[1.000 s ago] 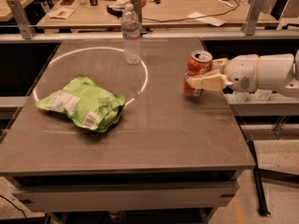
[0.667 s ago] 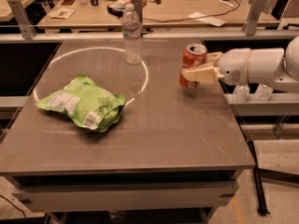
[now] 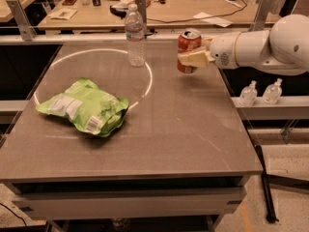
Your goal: Move coke can near water bottle
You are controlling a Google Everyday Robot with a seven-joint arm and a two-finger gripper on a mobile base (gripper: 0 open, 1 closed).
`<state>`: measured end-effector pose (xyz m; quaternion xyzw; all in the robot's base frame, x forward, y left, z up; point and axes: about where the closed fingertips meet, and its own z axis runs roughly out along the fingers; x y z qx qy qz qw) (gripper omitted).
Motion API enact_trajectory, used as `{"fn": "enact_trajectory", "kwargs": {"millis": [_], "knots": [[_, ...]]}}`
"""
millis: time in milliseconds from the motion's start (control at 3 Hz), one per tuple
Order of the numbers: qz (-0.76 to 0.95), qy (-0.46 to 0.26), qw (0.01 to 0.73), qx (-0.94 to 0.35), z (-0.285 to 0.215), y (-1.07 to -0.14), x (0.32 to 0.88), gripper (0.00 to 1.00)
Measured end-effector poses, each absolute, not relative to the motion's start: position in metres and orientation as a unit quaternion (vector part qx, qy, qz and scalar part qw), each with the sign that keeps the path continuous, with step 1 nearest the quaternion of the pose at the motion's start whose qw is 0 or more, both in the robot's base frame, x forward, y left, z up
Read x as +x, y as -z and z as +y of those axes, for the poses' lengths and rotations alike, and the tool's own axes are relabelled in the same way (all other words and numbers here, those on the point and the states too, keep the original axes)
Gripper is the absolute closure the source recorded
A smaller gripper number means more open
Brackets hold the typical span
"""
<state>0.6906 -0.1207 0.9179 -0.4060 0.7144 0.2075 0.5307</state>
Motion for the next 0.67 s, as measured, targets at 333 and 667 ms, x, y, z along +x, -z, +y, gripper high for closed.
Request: {"fn": "enact_trajectory", "kwargs": {"millis": [333,667], "knots": [[0.714,-0.208,0.531,-0.406,-0.12,-0.918,0.691,1.0],[0.723,-0.207,0.527,-0.395,-0.113,-0.915,0.707,1.0]]}}
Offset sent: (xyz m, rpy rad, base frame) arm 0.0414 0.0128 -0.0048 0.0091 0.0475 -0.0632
